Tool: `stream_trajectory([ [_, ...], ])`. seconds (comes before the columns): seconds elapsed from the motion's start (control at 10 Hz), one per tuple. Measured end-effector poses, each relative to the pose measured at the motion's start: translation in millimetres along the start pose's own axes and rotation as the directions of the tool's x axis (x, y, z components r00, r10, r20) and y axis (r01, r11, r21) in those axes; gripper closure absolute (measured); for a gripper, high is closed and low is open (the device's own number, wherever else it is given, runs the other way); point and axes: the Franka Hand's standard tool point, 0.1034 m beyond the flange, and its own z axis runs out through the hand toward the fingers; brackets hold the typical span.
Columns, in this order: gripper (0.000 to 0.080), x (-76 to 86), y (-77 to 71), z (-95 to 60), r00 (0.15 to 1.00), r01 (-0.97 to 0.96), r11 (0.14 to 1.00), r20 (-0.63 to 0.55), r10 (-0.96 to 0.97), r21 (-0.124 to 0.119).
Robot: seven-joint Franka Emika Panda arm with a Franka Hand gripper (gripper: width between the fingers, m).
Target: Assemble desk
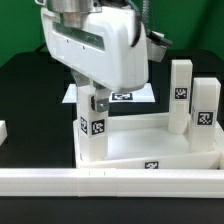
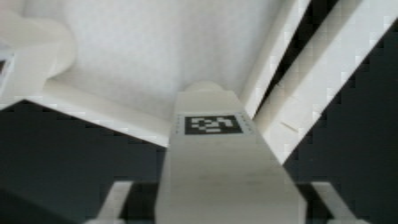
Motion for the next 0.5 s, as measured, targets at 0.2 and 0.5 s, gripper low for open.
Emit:
stream_trajectory([
  [0.2, 0.0511, 0.5, -0.5, 0.1, 0.994, -0.111, 0.994, -0.002, 0.111, 0.002],
  [0.5, 0.0409, -0.7, -0.8, 0.5, 0.989, -0.150, 0.989, -0.001, 0.150, 0.001],
])
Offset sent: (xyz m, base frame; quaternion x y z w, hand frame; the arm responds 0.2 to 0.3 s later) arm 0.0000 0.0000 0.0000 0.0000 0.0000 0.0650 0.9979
